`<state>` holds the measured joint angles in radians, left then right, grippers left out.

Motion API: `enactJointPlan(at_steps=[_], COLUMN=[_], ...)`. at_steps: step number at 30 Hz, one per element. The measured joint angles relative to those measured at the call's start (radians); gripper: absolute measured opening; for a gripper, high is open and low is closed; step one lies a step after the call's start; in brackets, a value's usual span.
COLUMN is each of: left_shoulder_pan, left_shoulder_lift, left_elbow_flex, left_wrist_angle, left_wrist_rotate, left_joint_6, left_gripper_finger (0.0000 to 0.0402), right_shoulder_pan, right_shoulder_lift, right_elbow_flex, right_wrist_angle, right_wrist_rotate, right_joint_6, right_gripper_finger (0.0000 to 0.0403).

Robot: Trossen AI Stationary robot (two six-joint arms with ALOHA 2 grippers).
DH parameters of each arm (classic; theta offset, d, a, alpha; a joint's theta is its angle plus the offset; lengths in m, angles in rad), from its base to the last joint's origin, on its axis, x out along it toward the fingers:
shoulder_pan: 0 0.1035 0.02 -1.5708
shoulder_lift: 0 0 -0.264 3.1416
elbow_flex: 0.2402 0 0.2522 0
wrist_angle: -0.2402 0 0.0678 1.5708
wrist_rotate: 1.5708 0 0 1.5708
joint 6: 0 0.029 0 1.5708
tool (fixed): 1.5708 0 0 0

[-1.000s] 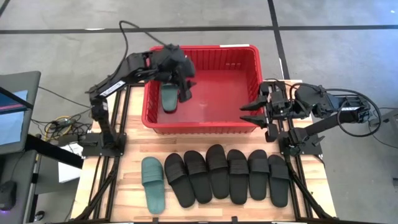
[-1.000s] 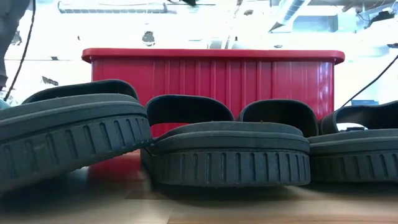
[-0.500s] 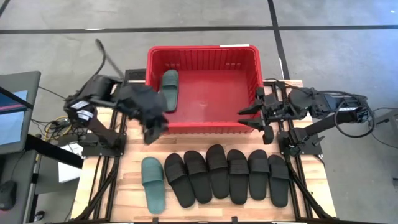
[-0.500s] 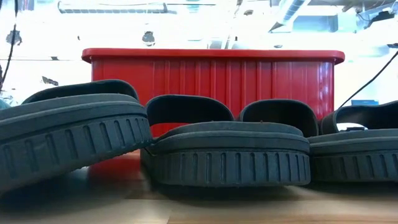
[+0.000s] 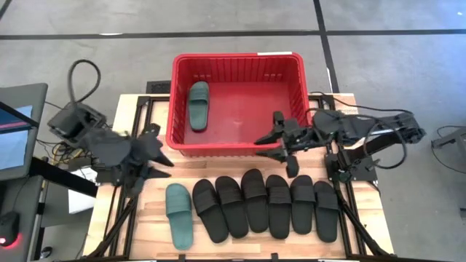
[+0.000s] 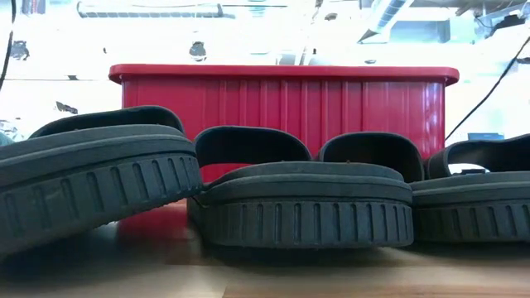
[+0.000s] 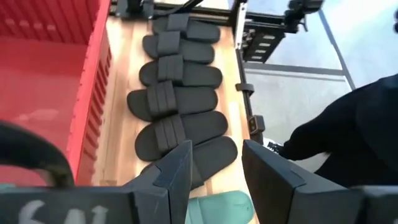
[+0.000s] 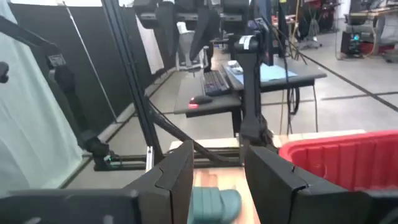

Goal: Pick and place slides into bin
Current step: Put the green slide into the red bin

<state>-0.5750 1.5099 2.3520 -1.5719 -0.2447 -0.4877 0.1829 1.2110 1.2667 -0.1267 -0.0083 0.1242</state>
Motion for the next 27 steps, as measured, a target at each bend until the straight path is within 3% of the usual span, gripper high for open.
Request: enactJointPlan(at_steps=[16, 27], left_shoulder_pan=[-0.395, -0.485], left_shoulder_lift=[-0.039, -0.034], left_elbow_flex=[-0.001, -0.004], left_wrist_angle=[0.001, 0.002], left_wrist_rotate=[-0.232, -0.314], left_joint_6=[0.008, -0.061], left_gripper_finger=[0.0128, 0.0128], right_shoulder_pan=[0.001, 0.007], right_shoulder_lift=[0.257, 0.298], right_elbow_flex=[0.0, 0.0], right_wrist_angle=[0.427, 0.46], right_wrist_rotate=[-0.001, 0.001], right_joint_6=[0.101, 0.164], right_gripper_finger=[0.0132, 0.0132])
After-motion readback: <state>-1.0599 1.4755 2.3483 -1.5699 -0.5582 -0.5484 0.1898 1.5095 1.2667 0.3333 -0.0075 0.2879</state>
